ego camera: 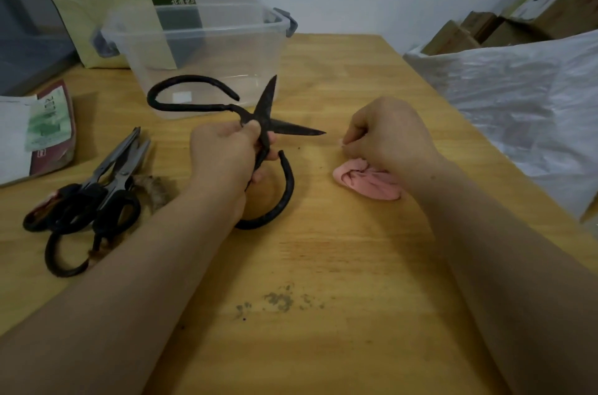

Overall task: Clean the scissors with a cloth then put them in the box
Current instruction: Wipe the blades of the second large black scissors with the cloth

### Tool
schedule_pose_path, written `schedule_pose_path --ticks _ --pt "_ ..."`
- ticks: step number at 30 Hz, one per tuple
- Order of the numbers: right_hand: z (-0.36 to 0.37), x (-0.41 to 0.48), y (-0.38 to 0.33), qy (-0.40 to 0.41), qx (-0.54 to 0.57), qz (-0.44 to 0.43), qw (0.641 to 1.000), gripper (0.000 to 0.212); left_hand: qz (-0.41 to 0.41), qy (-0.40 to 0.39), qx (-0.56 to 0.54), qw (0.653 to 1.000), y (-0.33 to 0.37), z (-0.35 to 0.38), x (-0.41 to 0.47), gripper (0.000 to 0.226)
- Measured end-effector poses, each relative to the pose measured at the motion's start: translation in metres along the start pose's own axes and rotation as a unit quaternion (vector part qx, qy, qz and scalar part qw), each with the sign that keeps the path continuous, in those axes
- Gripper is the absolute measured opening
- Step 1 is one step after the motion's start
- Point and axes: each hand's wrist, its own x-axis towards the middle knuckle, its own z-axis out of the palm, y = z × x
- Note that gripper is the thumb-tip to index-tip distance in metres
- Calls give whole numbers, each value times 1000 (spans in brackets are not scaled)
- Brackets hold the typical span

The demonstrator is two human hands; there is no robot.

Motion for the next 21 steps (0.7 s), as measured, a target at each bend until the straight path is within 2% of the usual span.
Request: schedule_pose_path --ticks 3,5,7,9,11,17,21 --pt "-20 -2 9 51 60 31 996 7 15 -3 14 1000 -2 1 0 22" --pt "-30 -7 6 70 156 24 985 4 18 -6 31 999 -4 3 1 23" --pt "-33 -13 -5 33 248 15 968 7 18 -16 50 998 -7 5 1 23" --pt "-26 -17 -16 -35 283 8 958 7 16 -26 63 998 -10 7 2 23" --pt "-15 -19 -23 -63 253 -22 965 15 19 -29 68 997 -12 8 3 21" --pt "10 -16 -35 9 147 -101 984 13 15 -33 60 998 -16 13 3 24" --pt "13 -12 -42 8 39 -136 990 13 -4 -30 69 997 -15 16 3 20"
